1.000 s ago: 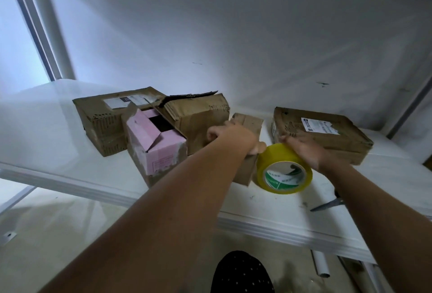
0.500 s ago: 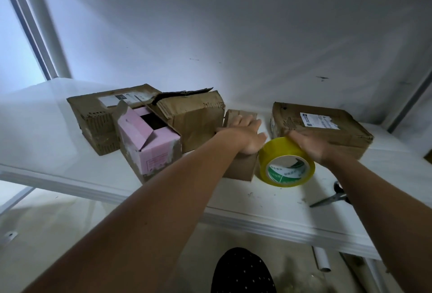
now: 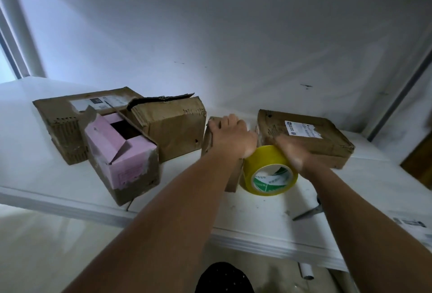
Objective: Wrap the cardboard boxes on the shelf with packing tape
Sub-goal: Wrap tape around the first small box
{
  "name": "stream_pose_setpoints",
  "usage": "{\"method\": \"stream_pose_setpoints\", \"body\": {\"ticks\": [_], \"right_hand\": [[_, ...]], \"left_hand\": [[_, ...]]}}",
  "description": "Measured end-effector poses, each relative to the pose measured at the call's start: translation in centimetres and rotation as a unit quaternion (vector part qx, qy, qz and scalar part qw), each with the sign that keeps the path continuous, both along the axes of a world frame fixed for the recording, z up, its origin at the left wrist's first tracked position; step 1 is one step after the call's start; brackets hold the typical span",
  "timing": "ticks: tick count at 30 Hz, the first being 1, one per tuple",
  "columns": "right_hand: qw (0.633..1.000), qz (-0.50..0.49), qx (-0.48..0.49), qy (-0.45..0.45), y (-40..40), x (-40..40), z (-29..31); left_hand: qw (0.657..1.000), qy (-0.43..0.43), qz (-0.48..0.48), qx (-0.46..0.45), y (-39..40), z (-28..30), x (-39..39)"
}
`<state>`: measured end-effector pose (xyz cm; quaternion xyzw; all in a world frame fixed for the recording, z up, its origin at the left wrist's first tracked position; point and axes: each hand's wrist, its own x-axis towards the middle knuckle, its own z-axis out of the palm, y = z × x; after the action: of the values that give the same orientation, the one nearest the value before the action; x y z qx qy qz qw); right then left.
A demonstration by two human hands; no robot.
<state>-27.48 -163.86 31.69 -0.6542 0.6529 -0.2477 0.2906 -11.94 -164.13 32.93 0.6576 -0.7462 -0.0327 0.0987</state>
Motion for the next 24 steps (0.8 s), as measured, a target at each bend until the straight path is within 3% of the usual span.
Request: {"method": "stream_pose_setpoints", "body": {"ticks": [3, 10, 14, 19, 22, 24], "right_hand": [[1.0, 0.004, 0.002, -0.024, 0.1, -0.1, -0.5], [0.989, 0.056, 0.011, 0.136, -1.5, -1.7, 0.8], [0.982, 0.078, -0.021, 0.17, -1.0, -1.7, 0.5], [0.993, 0.076, 0.011, 0.087, -1.0, -1.3, 0.8], [0.998, 0.009, 0.054, 0.006, -0.7, -2.0, 1.0], [0.998, -0.009, 0.064, 0.006, -0.4, -3.4, 1.3]], "left_hand": [[1.0, 0.02, -0.005, 0.002, -0.1, -0.3, 0.5], [0.999, 0.02, 0.015, 0.027, -0.1, -0.2, 0.7], [0.996, 0.039, -0.003, 0.076, -0.1, 0.2, 1.2], [0.995, 0.037, -0.008, 0.092, -0.2, 0.6, 1.4], [0.995, 0.038, -0.005, 0.093, -0.2, 0.7, 1.4], [0.995, 0.037, -0.003, 0.092, -0.1, 0.7, 1.4]]}}
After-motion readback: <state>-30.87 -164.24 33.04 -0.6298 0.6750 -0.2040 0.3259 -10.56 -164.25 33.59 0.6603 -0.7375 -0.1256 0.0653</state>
